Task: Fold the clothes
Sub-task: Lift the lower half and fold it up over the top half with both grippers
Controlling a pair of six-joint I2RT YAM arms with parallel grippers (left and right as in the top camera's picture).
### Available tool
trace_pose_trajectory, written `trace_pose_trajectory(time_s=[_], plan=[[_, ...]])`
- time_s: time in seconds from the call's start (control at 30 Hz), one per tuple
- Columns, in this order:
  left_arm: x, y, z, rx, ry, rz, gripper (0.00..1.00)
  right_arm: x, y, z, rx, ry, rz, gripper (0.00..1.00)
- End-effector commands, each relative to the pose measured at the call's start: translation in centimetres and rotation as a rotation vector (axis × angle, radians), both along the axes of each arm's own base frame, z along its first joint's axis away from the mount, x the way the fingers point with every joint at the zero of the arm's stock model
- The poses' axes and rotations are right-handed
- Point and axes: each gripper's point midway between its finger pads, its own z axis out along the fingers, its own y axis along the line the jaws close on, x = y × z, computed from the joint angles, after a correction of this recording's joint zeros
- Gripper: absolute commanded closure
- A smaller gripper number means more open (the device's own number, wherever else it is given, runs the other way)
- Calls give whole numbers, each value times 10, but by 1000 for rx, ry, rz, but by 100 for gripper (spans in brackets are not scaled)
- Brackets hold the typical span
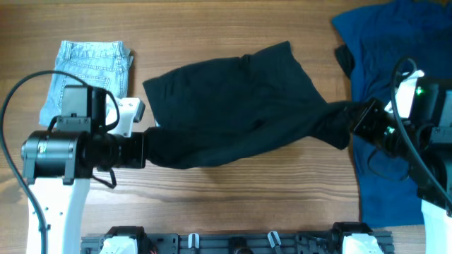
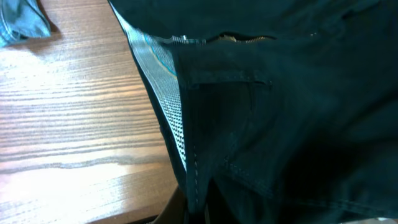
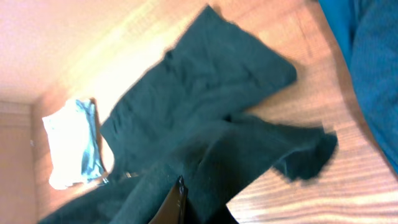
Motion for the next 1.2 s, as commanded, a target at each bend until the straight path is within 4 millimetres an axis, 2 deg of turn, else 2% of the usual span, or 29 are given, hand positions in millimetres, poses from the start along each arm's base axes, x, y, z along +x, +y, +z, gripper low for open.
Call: trace_pose_trajectory(time_s=[0.0,0.03,0.07,0.17,0.2,0.27,0.37,0.47,0.6,0.63,0.67,0.7,0.73,0.83,0.9,1.0,1.03,1.07,1.1,1.13,1.17], plan=[[9,4,4,24,-35,19,96,38,-5,5,-26,-49,-7,96],[15,7,2,40,-39,25,96,53,-6,-3,-26,-36,-7,96],[25,11,-3,66,-37,33,96,79,-4,-18,-17,-10,2,96],[53,20,-18,121,-34,51,96,127,-5,-47,-16,9,8,96],[69,21,-26,132,-35,54,91,154,-1,-63,-2,1,29,96],[106,24,-48,154,-45,62,91,194,15,-91,61,-21,111,96],[147,24,-81,160,-51,65,92,227,28,-128,127,-22,163,96],[183,28,-111,186,-79,77,96,251,29,-163,152,-13,153,96],[214,32,-137,210,-119,90,93,270,32,-189,160,-33,167,96],[217,35,-141,231,-121,99,83,274,33,-192,160,-44,179,82],[221,43,-143,273,-131,116,46,275,31,-196,150,-49,188,31],[222,49,-142,296,-135,140,12,274,27,-197,141,-47,191,19],[223,55,-137,310,-139,173,0,272,22,-196,130,-44,192,12],[217,60,-117,302,-131,184,0,256,-4,-194,97,2,183,9],[211,52,-104,258,-134,169,0,238,-19,-195,80,58,181,14],[197,11,-88,32,-119,81,1,191,-33,-208,71,246,174,22],[192,3,-88,-5,-102,61,4,174,-35,-216,64,330,157,24],[186,-2,-90,-24,-73,47,7,161,-38,-222,50,394,145,28],[180,-4,-96,-19,-45,35,18,149,-40,-231,23,449,138,35],[179,-5,-99,-15,-38,20,31,147,-39,-234,10,455,151,37],[181,-5,-104,-11,-35,7,44,146,-36,-240,1,449,170,45]])
